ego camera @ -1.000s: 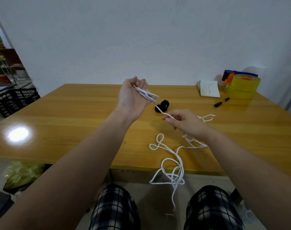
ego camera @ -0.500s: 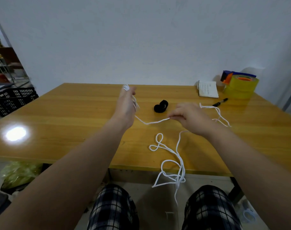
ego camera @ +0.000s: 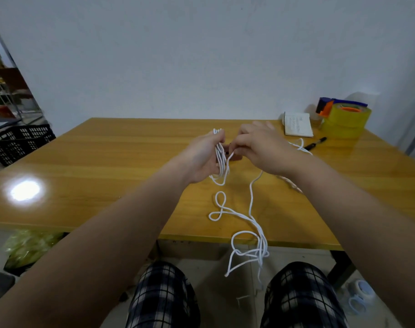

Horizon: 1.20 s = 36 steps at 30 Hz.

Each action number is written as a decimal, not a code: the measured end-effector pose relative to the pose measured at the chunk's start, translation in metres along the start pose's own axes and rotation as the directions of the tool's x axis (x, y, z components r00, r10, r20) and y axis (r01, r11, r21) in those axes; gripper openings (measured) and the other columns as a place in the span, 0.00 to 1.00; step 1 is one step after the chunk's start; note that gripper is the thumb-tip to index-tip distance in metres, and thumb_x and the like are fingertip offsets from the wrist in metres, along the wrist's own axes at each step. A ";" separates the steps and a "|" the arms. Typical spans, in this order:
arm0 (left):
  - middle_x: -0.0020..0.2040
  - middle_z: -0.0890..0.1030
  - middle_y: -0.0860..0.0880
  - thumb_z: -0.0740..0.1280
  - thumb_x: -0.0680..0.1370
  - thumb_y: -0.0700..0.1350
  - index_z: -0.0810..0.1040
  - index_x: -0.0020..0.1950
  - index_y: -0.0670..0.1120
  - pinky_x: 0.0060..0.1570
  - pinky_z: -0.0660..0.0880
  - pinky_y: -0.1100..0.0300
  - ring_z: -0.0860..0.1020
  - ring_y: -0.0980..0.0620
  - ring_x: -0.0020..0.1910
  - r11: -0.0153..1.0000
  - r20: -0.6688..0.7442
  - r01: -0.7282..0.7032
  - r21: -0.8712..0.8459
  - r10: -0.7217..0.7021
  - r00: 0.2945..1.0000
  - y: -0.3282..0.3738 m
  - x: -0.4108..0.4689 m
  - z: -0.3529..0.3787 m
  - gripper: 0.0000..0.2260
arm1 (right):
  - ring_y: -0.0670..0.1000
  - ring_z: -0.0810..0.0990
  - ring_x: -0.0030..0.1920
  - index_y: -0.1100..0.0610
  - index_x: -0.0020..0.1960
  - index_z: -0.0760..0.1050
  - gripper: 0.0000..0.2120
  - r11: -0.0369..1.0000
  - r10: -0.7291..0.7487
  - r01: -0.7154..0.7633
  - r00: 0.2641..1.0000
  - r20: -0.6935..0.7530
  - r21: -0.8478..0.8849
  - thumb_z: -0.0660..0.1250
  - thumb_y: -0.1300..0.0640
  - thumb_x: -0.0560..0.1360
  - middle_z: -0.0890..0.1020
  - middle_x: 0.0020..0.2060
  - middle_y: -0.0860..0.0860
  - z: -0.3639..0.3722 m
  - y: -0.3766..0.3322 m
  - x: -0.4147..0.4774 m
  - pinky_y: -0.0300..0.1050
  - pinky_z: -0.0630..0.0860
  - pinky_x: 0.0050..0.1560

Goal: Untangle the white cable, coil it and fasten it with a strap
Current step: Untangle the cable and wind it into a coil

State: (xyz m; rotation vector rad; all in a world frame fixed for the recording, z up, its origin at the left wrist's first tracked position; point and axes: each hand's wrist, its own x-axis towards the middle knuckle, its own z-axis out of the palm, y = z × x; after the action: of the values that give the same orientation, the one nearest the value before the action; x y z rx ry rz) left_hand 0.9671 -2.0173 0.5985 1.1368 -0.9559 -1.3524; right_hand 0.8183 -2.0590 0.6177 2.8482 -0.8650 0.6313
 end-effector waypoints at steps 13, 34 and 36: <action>0.21 0.57 0.54 0.50 0.82 0.57 0.62 0.32 0.50 0.17 0.49 0.72 0.53 0.58 0.17 0.970 0.148 0.161 0.182 -0.189 0.971 -0.001 -0.009 0.012 0.21 | 0.39 0.71 0.32 0.56 0.54 0.71 0.18 0.870 0.180 -0.123 0.981 -0.075 0.477 0.73 0.53 0.69 0.75 0.40 0.50 0.005 0.004 -0.005 0.32 0.67 0.34; 0.22 0.61 0.54 0.56 0.82 0.54 0.68 0.39 0.47 0.20 0.59 0.68 0.58 0.57 0.19 0.993 -0.150 -0.115 0.033 0.119 0.981 -0.019 0.008 0.001 0.16 | 0.50 0.75 0.26 0.55 0.37 0.74 0.15 0.186 0.542 -0.289 0.827 0.147 0.939 0.59 0.51 0.79 0.77 0.23 0.49 0.043 -0.014 -0.022 0.43 0.69 0.31; 0.25 0.61 0.52 0.53 0.83 0.54 0.69 0.41 0.48 0.20 0.58 0.67 0.58 0.57 0.20 0.994 -0.094 -0.104 0.032 0.107 0.990 -0.022 0.007 0.004 0.15 | 0.49 0.75 0.24 0.55 0.37 0.74 0.14 0.394 0.606 -0.319 0.795 0.017 0.862 0.60 0.50 0.79 0.76 0.23 0.51 0.042 -0.013 -0.017 0.43 0.71 0.27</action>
State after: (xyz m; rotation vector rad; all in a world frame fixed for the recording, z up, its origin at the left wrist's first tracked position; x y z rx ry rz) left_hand 0.9586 -2.0218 0.5774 1.1447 -0.9538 -1.1936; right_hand 0.8283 -2.0483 0.5729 2.9904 -1.7216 2.0251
